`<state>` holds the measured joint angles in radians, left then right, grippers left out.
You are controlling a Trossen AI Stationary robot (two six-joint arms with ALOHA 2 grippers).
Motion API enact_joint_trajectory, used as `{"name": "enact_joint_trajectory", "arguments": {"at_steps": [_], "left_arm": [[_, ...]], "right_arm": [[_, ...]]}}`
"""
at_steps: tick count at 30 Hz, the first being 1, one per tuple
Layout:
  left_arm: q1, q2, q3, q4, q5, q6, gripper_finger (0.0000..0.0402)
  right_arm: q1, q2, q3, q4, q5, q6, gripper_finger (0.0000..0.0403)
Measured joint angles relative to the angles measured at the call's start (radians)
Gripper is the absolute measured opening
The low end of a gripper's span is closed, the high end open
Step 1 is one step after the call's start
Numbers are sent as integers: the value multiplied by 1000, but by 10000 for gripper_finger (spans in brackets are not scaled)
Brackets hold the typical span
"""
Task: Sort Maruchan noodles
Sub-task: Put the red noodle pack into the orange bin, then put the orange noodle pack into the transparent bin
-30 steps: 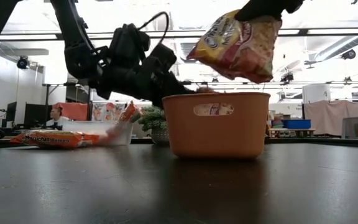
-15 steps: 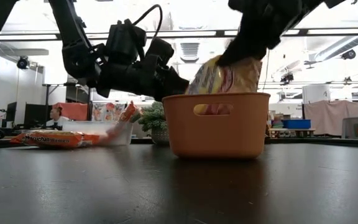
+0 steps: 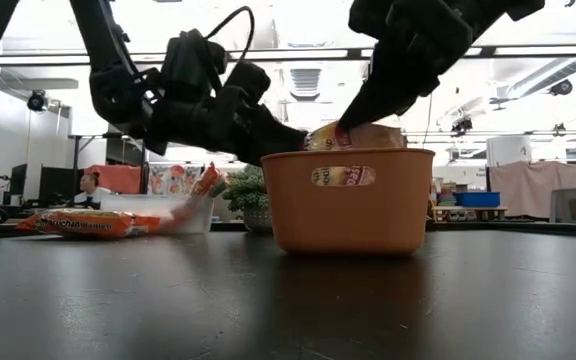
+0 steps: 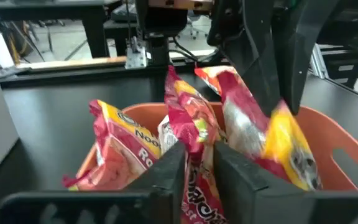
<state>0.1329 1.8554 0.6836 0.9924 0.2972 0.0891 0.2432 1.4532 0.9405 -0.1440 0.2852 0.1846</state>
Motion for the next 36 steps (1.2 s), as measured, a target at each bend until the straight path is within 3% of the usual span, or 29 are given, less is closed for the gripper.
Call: {"name": "enact_joint_trajectory", "arguments": {"at_steps": [9,14,20,29,36], "left_arm": [[2,-192,-128,-39,-19,41,135],[0,-342,-217,-39,-27,32,142],[-27,-505,-305,-35,-26,-33,139],[-117,-621,-338,-35,-26,-76,139],[-137,-674,-337,-62,-26,-159,139]], "right_arm": [[0,-32,5,-14,8,16,40],[0,-87,32,-73,5,39,40],[1,-146,141,-265,-12,175,38],[15,-135,270,-501,-357,453,38],[78,-121,218,-731,-436,670,38]]}}
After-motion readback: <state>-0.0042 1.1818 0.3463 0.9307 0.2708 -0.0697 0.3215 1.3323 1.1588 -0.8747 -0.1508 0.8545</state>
